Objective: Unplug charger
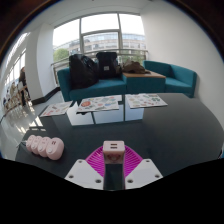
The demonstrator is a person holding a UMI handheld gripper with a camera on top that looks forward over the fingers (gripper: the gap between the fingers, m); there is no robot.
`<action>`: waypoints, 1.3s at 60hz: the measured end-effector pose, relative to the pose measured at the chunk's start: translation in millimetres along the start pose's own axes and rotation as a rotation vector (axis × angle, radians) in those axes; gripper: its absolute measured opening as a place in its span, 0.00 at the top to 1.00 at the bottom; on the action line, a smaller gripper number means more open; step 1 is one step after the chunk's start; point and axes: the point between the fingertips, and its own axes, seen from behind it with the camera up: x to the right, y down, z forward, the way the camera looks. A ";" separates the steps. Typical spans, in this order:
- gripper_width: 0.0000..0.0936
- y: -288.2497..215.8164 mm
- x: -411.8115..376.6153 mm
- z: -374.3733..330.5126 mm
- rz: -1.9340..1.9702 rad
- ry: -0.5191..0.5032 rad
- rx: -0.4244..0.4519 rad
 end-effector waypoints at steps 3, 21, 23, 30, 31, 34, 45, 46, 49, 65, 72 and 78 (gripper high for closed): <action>0.77 11.7 -10.3 -3.6 0.014 -0.001 -0.022; 0.49 0.3 9.4 13.2 -0.036 0.045 -0.038; 0.47 -5.6 9.7 7.5 -0.036 0.052 -0.034; 0.39 -46.4 7.3 -25.9 -0.025 0.072 0.062; 0.37 -53.7 6.5 -34.4 -0.026 0.074 0.073; 0.32 -75.6 1.8 -59.0 -0.026 0.081 0.126; 0.16 -120.5 -35.3 -155.1 -0.034 0.050 0.250; 0.16 -120.2 -39.5 -162.1 -0.039 0.046 0.254; 0.16 -118.0 -50.7 -181.0 -0.063 0.034 0.270; 0.15 -70.2 -79.9 -235.5 -0.112 0.003 0.251; 0.16 -49.6 -81.4 -244.7 -0.095 0.000 0.233; 0.16 -36.1 -81.1 -251.5 -0.090 0.002 0.220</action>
